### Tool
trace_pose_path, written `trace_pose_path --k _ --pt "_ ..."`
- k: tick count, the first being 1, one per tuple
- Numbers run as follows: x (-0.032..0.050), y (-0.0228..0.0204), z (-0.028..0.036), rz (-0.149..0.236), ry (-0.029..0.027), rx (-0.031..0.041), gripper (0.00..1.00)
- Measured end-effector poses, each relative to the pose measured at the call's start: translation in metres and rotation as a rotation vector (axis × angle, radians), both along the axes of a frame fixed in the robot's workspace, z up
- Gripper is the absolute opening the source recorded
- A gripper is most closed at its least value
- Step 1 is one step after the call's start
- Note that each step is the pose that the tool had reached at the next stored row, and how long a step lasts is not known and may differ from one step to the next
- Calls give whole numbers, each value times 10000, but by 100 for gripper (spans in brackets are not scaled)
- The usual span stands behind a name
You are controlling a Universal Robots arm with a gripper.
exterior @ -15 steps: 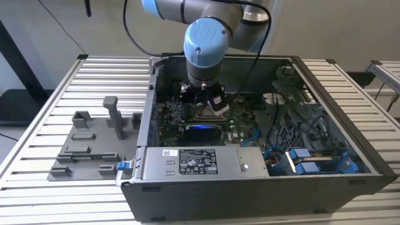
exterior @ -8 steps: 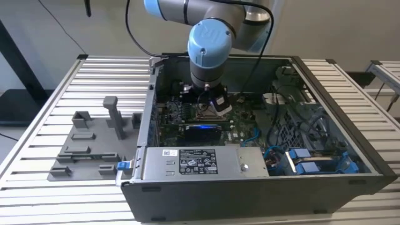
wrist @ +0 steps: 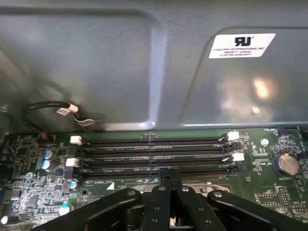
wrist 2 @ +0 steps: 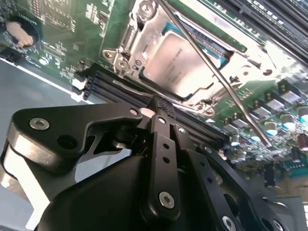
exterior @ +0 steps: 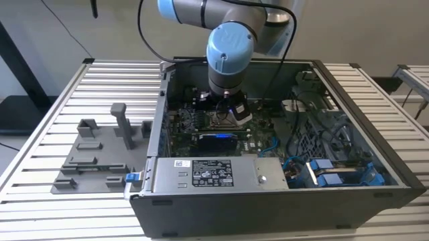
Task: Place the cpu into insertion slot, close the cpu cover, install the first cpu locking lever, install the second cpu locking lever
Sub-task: 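Install the first cpu locking lever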
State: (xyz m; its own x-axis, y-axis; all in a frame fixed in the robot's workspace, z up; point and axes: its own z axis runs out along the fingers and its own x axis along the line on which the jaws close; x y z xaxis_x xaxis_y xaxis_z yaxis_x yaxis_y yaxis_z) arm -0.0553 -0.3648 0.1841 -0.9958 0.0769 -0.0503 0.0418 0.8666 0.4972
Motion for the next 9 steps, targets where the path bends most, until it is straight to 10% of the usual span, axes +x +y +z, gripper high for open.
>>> trace_pose_path --k 9 --pt "82 9 -36 0 2 -11 11"
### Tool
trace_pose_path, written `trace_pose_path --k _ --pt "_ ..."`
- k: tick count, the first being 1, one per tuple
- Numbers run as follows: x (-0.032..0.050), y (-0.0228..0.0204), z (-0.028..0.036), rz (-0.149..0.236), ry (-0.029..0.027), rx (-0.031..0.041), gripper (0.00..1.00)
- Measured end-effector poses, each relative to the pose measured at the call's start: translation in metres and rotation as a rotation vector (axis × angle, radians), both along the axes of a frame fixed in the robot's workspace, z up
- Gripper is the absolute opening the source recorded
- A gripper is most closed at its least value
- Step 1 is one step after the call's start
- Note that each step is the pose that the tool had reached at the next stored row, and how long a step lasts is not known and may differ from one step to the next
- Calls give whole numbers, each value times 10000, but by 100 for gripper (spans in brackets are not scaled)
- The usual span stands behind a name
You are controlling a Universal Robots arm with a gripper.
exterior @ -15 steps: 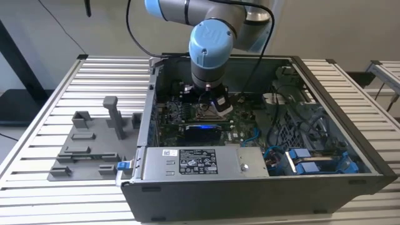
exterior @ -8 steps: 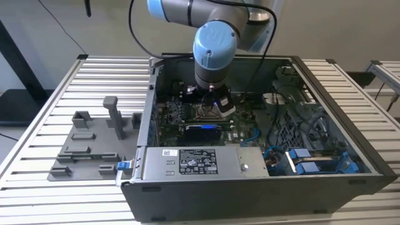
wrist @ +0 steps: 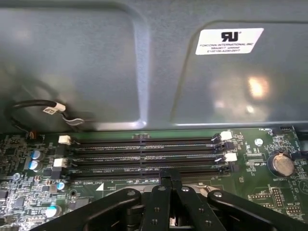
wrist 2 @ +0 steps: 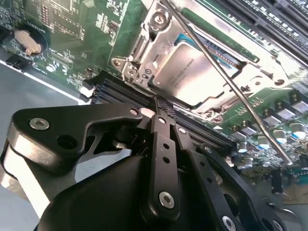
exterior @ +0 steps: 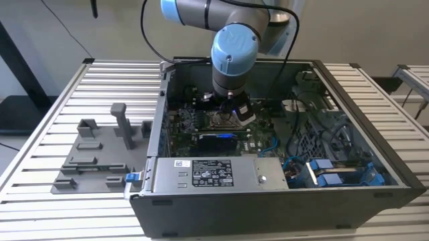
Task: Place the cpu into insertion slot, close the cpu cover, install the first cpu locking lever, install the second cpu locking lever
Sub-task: 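Install the first cpu locking lever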
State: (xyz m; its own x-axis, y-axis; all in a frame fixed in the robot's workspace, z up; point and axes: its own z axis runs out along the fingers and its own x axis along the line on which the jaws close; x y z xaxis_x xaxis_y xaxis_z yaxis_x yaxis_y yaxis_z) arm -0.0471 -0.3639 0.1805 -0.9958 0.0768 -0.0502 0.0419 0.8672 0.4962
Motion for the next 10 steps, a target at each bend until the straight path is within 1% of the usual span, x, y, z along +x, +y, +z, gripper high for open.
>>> trace_pose_path --k 3,4,7,10 --pt "12 10 -7 -1 -1 2 11" --pt "19 17 -14 2 -11 26 11" --pt "21 24 -11 -2 -4 3 11" --pt "27 36 -16 0 -5 11 11"
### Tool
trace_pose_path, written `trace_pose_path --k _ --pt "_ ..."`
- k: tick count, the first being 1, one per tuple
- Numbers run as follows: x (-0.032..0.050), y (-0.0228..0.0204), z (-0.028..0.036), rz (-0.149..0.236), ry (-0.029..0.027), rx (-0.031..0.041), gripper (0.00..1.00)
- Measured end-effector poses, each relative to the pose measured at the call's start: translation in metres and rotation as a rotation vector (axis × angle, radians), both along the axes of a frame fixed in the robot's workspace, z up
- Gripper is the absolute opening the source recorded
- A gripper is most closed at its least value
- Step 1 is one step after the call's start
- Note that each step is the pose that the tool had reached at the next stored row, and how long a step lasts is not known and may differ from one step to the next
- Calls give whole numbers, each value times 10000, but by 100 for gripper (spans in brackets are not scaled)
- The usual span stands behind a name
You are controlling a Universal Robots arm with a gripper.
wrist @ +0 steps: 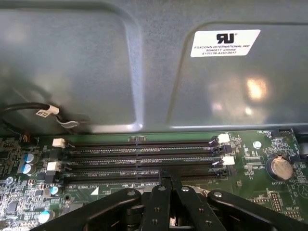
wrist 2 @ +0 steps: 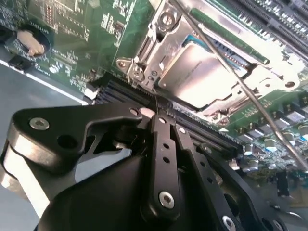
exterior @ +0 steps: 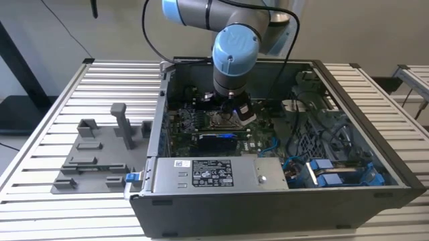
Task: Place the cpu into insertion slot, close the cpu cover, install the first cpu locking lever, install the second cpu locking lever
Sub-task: 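Install the first cpu locking lever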
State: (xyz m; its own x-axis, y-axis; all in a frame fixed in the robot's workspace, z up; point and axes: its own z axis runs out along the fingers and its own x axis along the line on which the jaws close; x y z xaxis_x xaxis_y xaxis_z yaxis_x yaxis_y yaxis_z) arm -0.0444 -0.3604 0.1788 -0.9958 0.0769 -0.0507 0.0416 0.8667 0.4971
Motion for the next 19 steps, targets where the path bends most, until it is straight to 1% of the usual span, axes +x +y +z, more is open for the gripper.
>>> trace_pose_path --k 10,13,15,19 --pt "33 -1 0 -1 2 -9 11" --pt "38 -1 4 0 21 -9 11" --pt "37 -2 25 -1 37 -13 11" --pt "33 -2 93 0 39 -9 11"
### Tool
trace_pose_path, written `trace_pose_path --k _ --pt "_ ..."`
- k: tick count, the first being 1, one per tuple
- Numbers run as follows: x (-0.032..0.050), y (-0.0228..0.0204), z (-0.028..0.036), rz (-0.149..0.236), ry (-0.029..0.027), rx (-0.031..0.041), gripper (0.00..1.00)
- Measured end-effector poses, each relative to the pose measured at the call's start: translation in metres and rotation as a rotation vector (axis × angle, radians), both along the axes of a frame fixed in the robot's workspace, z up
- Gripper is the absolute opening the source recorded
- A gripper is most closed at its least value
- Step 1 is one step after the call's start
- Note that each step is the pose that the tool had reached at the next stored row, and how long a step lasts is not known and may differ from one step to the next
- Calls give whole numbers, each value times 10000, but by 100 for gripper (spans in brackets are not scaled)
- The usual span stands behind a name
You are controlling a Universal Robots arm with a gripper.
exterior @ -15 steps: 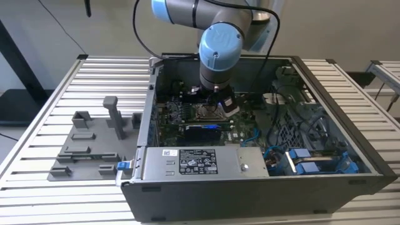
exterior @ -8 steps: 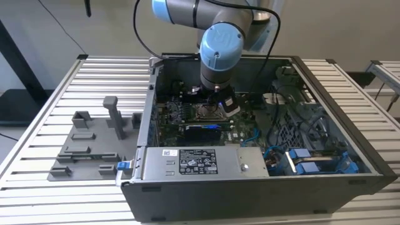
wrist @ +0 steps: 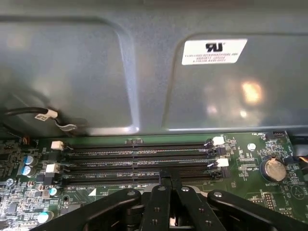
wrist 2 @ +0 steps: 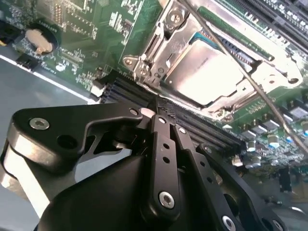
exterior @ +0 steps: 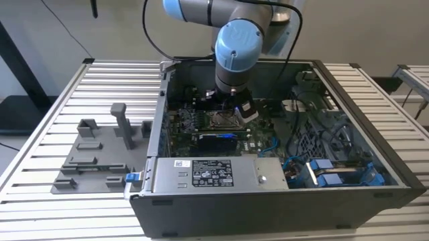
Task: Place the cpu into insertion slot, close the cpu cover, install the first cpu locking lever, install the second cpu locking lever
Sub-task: 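Install the first cpu locking lever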
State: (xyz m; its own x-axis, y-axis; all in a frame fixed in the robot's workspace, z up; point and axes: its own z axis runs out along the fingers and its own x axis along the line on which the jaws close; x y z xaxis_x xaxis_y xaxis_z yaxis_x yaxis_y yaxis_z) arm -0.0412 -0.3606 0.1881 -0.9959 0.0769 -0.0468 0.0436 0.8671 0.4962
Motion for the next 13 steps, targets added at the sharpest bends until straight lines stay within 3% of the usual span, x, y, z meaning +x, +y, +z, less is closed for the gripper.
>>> trace_pose_path --k 3,7,13 --pt "-41 -5 37 0 0 3 11" --pt "-160 -27 71 0 0 17 11" --pt "-339 -54 74 1 0 18 11"
